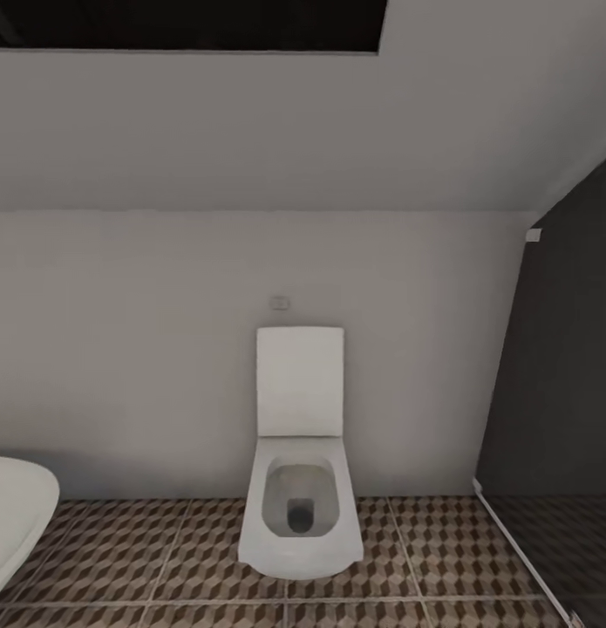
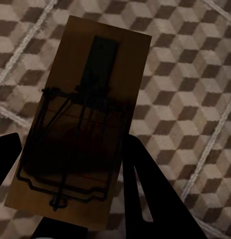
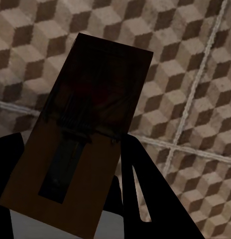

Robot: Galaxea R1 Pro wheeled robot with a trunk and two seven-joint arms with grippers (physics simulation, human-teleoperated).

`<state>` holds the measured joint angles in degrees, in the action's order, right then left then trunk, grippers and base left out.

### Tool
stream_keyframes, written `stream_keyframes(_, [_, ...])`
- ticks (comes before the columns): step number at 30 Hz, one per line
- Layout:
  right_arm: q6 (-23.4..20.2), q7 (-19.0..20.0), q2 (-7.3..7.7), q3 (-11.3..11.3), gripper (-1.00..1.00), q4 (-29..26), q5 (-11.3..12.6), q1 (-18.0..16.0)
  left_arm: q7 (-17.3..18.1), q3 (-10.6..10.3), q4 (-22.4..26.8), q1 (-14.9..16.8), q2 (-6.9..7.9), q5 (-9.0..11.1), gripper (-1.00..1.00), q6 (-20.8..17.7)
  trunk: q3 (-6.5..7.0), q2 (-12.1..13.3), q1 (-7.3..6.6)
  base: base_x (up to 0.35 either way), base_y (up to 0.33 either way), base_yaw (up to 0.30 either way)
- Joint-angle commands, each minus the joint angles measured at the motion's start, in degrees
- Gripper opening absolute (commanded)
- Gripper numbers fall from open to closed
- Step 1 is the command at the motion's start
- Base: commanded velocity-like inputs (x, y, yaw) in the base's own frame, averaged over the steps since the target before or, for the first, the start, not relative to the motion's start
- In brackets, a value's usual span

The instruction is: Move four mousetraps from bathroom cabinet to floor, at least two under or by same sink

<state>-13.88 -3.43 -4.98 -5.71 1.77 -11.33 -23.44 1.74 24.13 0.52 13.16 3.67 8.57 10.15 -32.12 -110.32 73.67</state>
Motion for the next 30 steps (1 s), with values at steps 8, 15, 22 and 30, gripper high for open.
stream_keyframes(8, [-0.09,-0.18,0.03,-0.29,-1.0,0.09,-0.08,-0.09,0.08,-1.89,0.44,0.06,0.13,0.37,-1.0,0.13,-0.06,-0.03,-0.01,0.0,0.0,-0.03])
stream_keyframes(15, [-0.2,-0.25,-0.02,-0.13,-1.0,0.03,-0.39,-0.07,-0.01,-5.32,6.98,0.24,1.01,0.39,-1.0,-2.83,-0.06,-0.03,-0.01,0.0,0.0,-0.003])
stream_keyframes(22, [-0.98,-0.7,0.24,0.07,-1.0,-4.01,-0.44,-0.11,0.0,-5.87,22.2,0.25,2.3,0.39,-1.0,-17.1,-0.06,-0.03,-0.01,0.0,0.0,0.0])
stream_keyframes(30, [-7.69,-3.46,0.48,0.18,-1.0,-17.2,-0.36,-0.12,0.0,-5.87,32.36,0.66,2.77,-2.73,-1.0,-23.09,-0.06,-0.03,-0.01,0.0,0.0,0.0])
